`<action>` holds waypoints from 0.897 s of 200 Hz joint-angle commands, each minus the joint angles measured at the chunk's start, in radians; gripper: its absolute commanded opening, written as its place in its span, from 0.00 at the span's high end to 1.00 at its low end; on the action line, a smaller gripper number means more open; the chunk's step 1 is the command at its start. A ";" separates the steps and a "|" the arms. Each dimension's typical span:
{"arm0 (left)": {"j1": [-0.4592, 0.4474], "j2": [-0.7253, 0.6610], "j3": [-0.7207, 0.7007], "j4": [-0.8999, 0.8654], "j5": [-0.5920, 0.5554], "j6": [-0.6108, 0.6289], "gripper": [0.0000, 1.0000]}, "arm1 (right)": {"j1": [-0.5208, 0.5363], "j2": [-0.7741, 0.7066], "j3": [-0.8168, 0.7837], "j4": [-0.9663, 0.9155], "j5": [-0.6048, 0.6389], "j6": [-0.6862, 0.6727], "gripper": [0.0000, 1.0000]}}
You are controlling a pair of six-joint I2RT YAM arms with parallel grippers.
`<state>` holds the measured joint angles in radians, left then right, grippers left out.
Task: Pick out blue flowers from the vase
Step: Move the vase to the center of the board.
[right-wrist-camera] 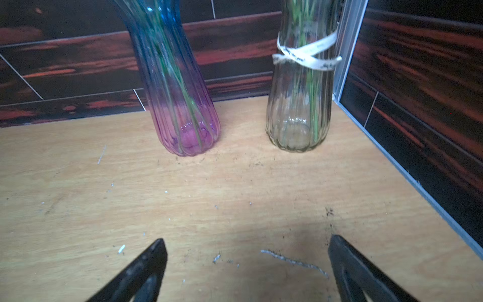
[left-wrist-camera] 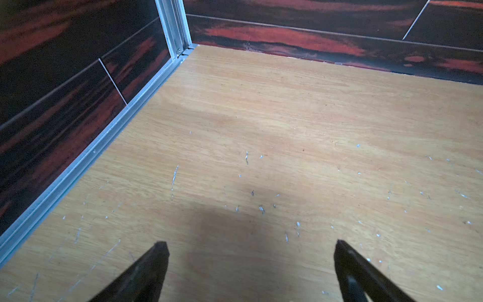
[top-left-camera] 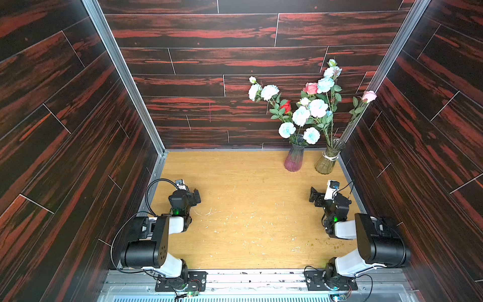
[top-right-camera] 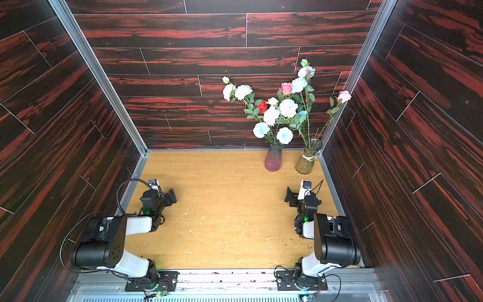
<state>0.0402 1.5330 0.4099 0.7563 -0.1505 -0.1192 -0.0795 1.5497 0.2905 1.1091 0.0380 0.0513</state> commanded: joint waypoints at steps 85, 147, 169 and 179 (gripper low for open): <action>-0.022 -0.008 -0.003 0.080 -0.178 0.001 0.00 | 0.008 0.011 -0.025 0.119 -0.014 -0.015 0.01; -0.238 -0.395 0.066 -0.388 -0.506 -0.058 0.00 | 0.142 -0.208 0.070 -0.250 0.226 -0.051 0.02; -0.238 -0.494 0.151 -0.630 -0.424 -0.287 0.00 | 0.140 -0.259 0.332 -0.815 0.268 0.160 0.01; -0.238 -0.522 0.114 -0.573 -0.315 -0.302 0.00 | 0.138 -0.223 0.458 -1.001 0.230 0.206 0.02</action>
<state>-0.2020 1.0832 0.5289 0.3817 -0.5415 -0.2436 0.0597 1.3216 0.5152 0.6662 0.2264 0.0952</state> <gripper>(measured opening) 1.000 0.984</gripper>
